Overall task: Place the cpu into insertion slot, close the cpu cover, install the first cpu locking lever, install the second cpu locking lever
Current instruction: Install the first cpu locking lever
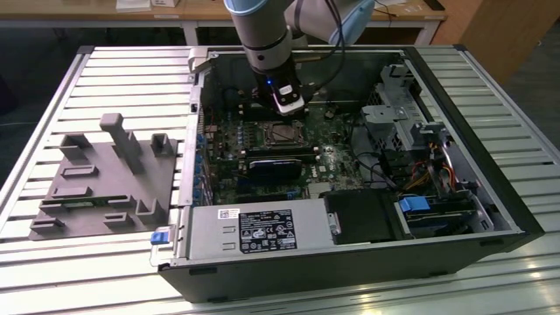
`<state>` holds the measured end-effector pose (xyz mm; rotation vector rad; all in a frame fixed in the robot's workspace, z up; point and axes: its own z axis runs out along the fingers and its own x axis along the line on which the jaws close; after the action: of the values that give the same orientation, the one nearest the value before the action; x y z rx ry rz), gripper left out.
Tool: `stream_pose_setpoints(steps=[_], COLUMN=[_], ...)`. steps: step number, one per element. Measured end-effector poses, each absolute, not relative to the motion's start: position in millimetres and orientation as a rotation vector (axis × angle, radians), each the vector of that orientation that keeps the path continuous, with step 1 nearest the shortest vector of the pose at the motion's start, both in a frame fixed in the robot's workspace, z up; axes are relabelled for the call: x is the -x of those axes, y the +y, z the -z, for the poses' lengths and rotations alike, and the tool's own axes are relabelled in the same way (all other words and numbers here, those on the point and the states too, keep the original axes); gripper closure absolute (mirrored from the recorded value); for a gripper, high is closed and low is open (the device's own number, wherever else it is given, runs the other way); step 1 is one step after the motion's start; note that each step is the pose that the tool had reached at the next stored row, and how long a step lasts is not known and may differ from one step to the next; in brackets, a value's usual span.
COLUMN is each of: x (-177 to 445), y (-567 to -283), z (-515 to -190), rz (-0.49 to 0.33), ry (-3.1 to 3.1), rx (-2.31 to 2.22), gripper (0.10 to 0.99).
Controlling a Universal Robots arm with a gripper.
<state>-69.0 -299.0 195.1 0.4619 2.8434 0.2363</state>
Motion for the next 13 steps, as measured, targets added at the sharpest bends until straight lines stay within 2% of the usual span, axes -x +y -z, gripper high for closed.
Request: stream_pose_setpoints(steps=[13], x=[69.0], y=[-298.9], z=[-219.4], rz=[-0.237], ry=[2.843], rx=[-0.462], gripper=[0.984])
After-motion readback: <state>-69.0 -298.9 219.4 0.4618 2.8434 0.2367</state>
